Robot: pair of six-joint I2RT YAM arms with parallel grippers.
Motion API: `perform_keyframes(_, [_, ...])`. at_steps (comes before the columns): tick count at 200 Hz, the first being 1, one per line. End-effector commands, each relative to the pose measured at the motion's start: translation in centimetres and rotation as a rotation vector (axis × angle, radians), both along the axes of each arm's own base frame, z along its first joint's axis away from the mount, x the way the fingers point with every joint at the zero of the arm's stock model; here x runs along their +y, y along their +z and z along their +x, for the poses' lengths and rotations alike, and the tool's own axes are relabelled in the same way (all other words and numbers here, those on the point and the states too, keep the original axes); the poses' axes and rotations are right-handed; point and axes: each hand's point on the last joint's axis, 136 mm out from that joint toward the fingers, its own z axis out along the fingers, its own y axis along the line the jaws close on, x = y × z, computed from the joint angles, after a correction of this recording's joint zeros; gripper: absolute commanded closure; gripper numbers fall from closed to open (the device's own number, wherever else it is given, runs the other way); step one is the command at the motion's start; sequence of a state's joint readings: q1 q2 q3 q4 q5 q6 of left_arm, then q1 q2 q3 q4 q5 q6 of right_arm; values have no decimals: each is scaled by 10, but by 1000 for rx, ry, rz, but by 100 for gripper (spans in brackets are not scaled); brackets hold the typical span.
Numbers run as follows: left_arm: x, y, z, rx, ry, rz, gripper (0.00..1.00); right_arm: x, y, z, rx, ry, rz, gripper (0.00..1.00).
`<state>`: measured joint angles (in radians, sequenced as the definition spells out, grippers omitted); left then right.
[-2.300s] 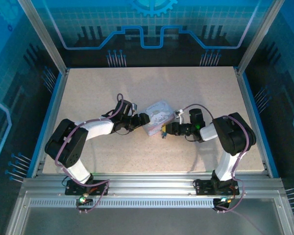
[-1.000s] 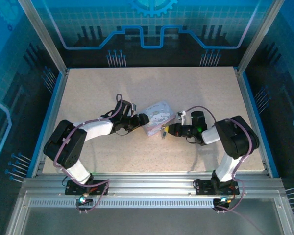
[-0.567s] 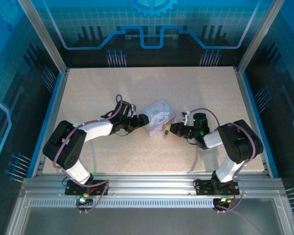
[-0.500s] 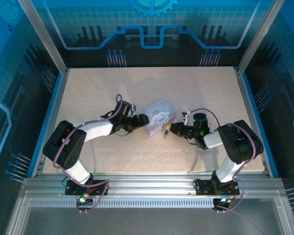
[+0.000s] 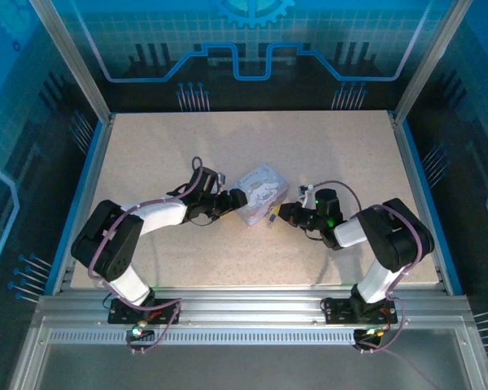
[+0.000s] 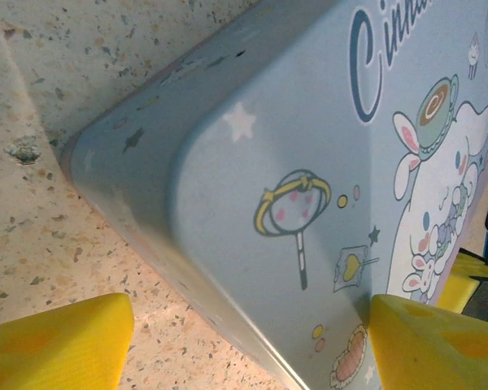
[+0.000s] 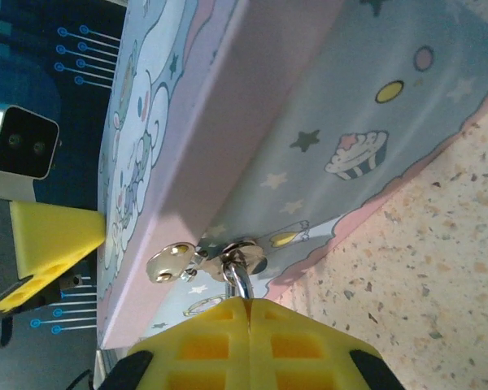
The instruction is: Unlock the padlock with the key
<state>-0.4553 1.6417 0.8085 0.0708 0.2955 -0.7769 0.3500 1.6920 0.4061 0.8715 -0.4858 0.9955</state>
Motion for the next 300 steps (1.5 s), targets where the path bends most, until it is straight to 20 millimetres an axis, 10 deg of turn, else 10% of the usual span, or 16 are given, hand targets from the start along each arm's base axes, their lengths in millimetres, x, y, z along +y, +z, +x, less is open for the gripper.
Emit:
perform_keyframes(1, [19, -37, -29, 129, 18, 92, 23, 0, 15, 12, -54, -67, 40, 100])
perform_keyframes(145, [24, -41, -31, 129, 24, 105, 20, -17, 17, 23, -38, -171, 6, 100])
perform_keyframes(224, [39, -38, -6, 115, 47, 116, 20, -35, 45, -26, -94, 22, -285, 100])
perform_keyframes(300, [54, 17, 22, -40, 74, 102, 9, -41, 43, -95, 38, 238, -438, 100])
